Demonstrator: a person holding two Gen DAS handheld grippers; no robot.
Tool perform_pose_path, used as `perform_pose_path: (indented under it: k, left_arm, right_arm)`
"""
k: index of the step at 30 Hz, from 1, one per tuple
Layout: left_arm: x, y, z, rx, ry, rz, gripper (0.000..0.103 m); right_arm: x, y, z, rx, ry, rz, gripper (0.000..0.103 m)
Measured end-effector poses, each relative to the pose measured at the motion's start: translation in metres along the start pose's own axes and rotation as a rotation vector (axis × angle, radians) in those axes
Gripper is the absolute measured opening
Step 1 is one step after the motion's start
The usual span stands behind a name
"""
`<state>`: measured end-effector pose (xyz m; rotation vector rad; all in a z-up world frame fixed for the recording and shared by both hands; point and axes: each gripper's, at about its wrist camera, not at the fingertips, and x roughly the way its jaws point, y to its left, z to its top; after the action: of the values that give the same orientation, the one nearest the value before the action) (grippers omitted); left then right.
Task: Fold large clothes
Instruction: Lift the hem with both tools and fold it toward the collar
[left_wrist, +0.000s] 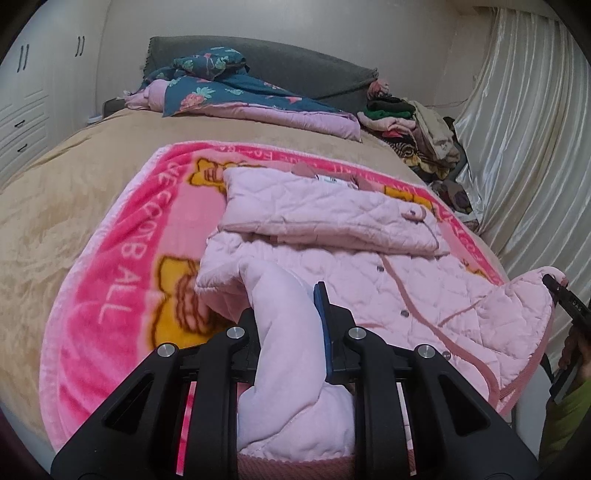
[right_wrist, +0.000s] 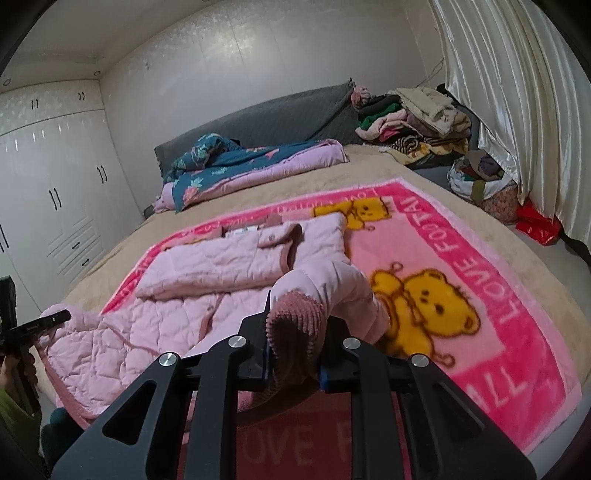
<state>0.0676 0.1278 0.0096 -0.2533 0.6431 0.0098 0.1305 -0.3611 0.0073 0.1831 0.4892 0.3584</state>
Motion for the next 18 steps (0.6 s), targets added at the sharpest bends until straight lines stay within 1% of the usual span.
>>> perform_pose_path:
  k: [9, 18]
  left_arm:
    - [0.002, 0.002, 0.021, 0.0, -0.022, 0.0, 0.012]
    - [0.003, 0.002, 0.038, -0.006, -0.051, 0.025, 0.013]
  right_arm:
    - [0.005, 0.012, 0.026, -0.029, -0.048, 0.009, 0.016]
    - [0.009, 0.011, 0.043, -0.029, -0.082, -0.004, 0.016]
